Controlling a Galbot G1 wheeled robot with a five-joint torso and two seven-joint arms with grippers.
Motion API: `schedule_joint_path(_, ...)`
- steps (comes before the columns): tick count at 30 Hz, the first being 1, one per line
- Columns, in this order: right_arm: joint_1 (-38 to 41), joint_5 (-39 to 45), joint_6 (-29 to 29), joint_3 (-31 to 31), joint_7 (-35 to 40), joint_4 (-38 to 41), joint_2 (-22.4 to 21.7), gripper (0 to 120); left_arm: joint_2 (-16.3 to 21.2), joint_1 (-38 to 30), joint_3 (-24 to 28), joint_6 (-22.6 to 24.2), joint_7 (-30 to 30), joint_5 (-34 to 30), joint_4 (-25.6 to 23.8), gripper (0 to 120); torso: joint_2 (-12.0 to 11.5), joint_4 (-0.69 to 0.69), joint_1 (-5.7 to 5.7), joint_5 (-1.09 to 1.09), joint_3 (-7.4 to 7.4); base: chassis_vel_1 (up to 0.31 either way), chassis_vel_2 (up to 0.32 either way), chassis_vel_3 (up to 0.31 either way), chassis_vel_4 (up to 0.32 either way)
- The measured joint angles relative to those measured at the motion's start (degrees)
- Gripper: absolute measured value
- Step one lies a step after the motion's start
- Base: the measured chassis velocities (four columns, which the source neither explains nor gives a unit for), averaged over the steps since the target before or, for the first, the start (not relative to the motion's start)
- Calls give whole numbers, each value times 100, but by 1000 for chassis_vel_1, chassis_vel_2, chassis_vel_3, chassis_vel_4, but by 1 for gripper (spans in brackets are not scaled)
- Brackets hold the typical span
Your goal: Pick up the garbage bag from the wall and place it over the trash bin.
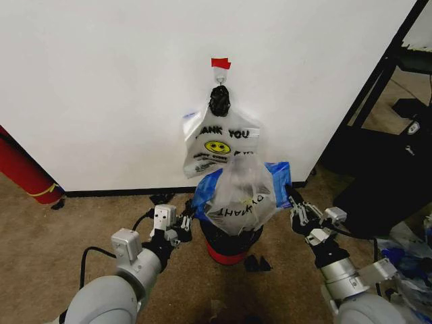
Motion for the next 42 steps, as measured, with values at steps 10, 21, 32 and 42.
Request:
schedule_joint_path(10,178,-67,39,-178,12,-257,109,0,-288,-65,182,-206,126,55,3,0,0,1,0,1,0,0,0,0,0)
schedule_joint_path(21,514,-71,-20,-372,162,-503,9,0,-515,-93,367,-193,-133,-223,139,0,0,0,0,0,0,0,0,0,0)
schedule_joint_path(32,686,-60,-127,-527,262,-638,-95,0,-576,-243,392,-145,-238,-385,395,0,0,0,0,0,0,0,0,0,0)
schedule_joint_path(42,1002,-27,-327,-985,468,-1016,-16,0,-644,-293,432,-58,-470,-686,907,0,0,0,0,0,0,0,0,0,0)
